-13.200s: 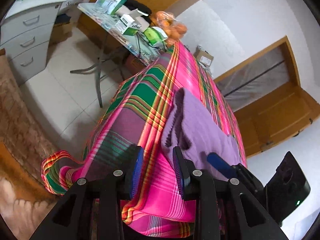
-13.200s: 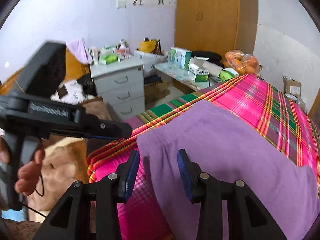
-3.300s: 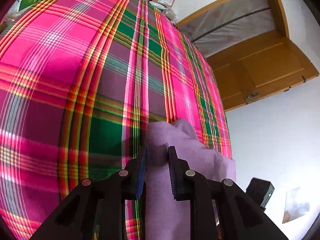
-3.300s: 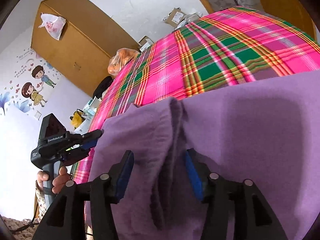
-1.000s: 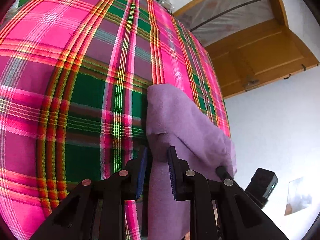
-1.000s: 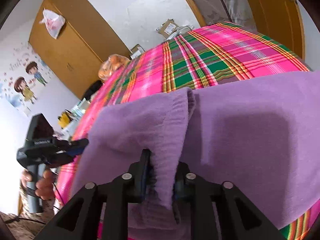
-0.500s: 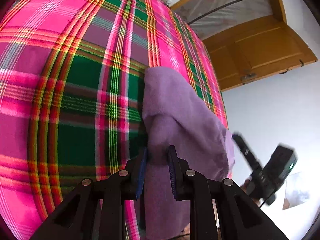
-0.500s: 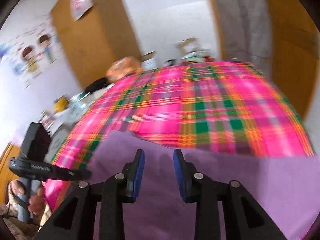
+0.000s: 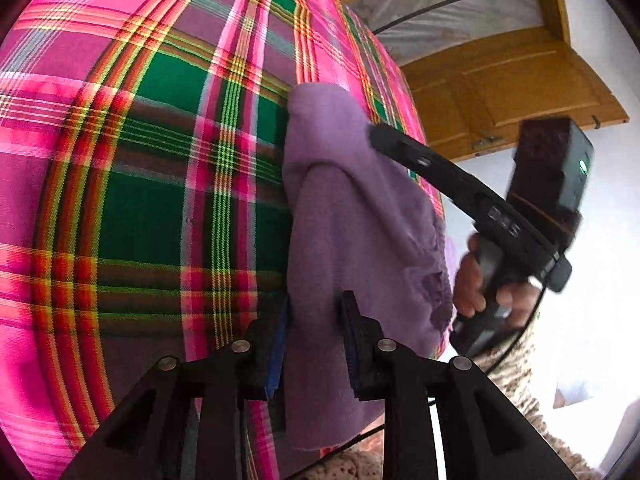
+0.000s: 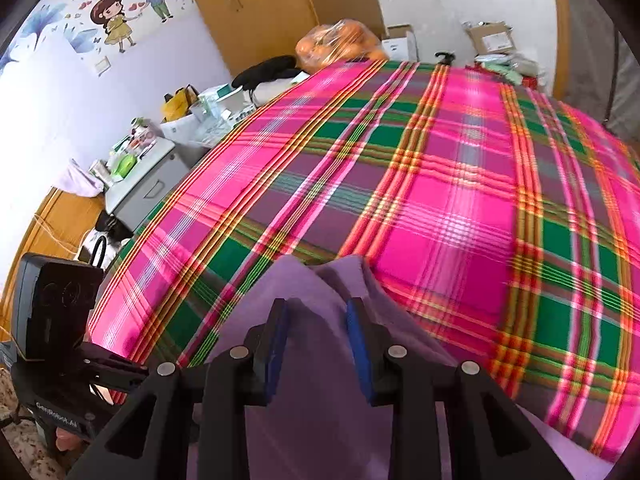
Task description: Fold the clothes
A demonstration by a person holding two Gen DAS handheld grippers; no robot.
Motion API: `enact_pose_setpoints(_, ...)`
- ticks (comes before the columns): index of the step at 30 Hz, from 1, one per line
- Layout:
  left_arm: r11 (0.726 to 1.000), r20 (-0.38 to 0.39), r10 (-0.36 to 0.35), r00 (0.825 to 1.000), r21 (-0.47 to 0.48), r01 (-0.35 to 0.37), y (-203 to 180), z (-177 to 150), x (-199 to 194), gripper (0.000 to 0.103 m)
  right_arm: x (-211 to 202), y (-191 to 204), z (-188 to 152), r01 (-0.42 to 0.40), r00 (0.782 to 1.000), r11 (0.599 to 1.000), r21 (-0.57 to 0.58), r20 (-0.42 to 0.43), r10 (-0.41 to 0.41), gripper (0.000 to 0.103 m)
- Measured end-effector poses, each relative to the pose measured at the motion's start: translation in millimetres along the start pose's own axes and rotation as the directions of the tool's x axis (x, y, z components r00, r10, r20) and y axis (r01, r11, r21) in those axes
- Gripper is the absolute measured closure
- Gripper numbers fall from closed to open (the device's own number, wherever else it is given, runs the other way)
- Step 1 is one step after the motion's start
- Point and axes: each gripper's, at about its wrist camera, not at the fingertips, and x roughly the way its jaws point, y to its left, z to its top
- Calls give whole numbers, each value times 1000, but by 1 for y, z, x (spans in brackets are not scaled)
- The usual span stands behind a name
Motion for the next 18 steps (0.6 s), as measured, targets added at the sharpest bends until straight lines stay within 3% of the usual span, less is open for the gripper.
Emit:
enact_pose_setpoints(1, 1000, -1, -6, 1000, 6, 6, 0, 0, 0, 78, 2, -1, 1, -8, 1000, 1000, 7, -6, 8, 74)
enact_pose_setpoints(2, 1000, -1, -10, 1000, 15, 10, 0, -1, 0, 78, 3, 0, 3, -16, 1000, 1000, 7, -12, 16, 92)
enact_pose_setpoints(3, 1000, 1, -11, 1000, 25, 11, 0, -1, -1, 80, 3, 2, 4, -15, 1000, 1000, -6, -14, 15, 99)
enact_pose_setpoints(4, 999, 4, -13, 1000, 35, 13, -1, -2, -1, 88, 2, 6, 4, -1, 1000, 1000, -29, -12, 1, 99)
enact_pose_setpoints(10, 998, 20, -28, 999, 64, 27, -1, -8, -3, 94, -7, 10, 18, 127, 988, 991, -27, 90, -125, 102)
enact_pose_setpoints(18, 997, 26, -46, 999, 68, 44, 0, -13, -5, 94, -4, 9, 24, 110, 990, 994, -10, 86, -109, 101)
